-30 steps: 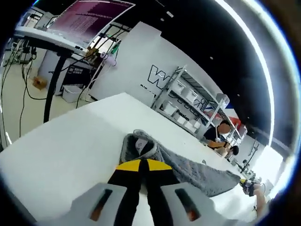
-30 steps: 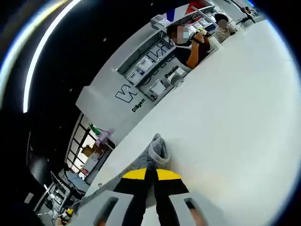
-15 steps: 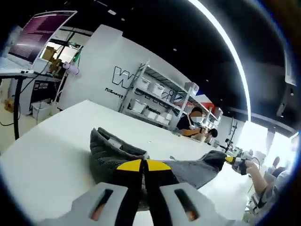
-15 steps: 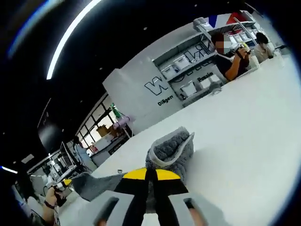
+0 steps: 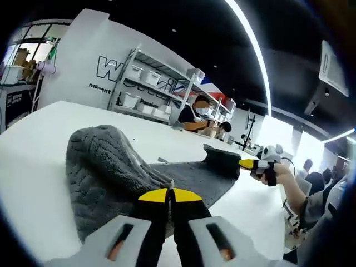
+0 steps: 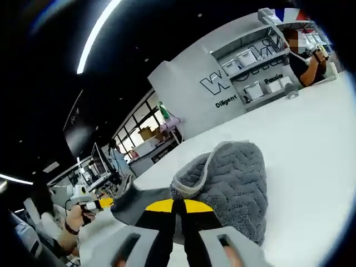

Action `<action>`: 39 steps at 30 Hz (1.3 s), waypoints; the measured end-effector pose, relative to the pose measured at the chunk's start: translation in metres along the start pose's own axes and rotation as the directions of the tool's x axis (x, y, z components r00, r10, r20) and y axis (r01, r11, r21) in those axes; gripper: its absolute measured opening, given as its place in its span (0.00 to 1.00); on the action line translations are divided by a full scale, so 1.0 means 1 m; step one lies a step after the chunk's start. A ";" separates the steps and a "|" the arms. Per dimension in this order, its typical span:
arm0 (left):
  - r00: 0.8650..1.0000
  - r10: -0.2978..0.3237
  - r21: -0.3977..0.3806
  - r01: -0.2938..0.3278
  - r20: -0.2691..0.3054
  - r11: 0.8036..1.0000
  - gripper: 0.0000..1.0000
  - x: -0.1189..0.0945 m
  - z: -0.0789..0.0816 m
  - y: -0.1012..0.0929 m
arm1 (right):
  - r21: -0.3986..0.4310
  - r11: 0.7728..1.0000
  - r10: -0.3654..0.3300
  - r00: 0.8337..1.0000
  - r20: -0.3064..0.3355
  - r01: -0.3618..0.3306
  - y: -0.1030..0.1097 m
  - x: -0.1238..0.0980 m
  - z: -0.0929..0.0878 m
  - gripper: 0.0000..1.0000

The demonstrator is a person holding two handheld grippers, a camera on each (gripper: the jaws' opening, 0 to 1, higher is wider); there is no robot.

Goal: Fold the towel on the table until its edges align and the towel forms a compact rectangular stack.

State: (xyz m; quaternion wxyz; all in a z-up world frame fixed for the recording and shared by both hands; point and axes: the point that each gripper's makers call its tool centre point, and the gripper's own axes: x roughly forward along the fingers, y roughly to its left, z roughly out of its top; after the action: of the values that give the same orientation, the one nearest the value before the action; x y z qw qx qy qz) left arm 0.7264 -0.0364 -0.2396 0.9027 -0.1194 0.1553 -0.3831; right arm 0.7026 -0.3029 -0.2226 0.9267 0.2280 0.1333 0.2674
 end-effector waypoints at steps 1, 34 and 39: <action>1.000 -0.007 0.003 0.007 -0.014 1.000 0.03 0.005 -0.003 -0.003 | -0.004 1.000 0.010 1.000 -0.009 -0.010 0.005 0.005 -0.004 0.04; 0.974 -0.181 0.066 0.192 -0.137 0.979 0.03 0.053 -0.024 -0.078 | -0.157 0.968 0.164 0.968 -0.188 -0.195 0.091 0.068 -0.061 0.04; 0.970 -0.178 0.063 0.190 -0.164 0.980 0.03 0.057 -0.034 -0.077 | -0.238 0.949 0.144 0.954 -0.262 -0.208 0.090 0.072 -0.076 0.05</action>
State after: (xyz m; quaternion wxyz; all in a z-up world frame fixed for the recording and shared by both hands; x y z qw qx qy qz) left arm 0.7006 -0.1332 -0.2563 0.8521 -0.0673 0.1994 -0.4792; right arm 0.6945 -0.1686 -0.2524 0.8978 0.0797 0.1873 0.3906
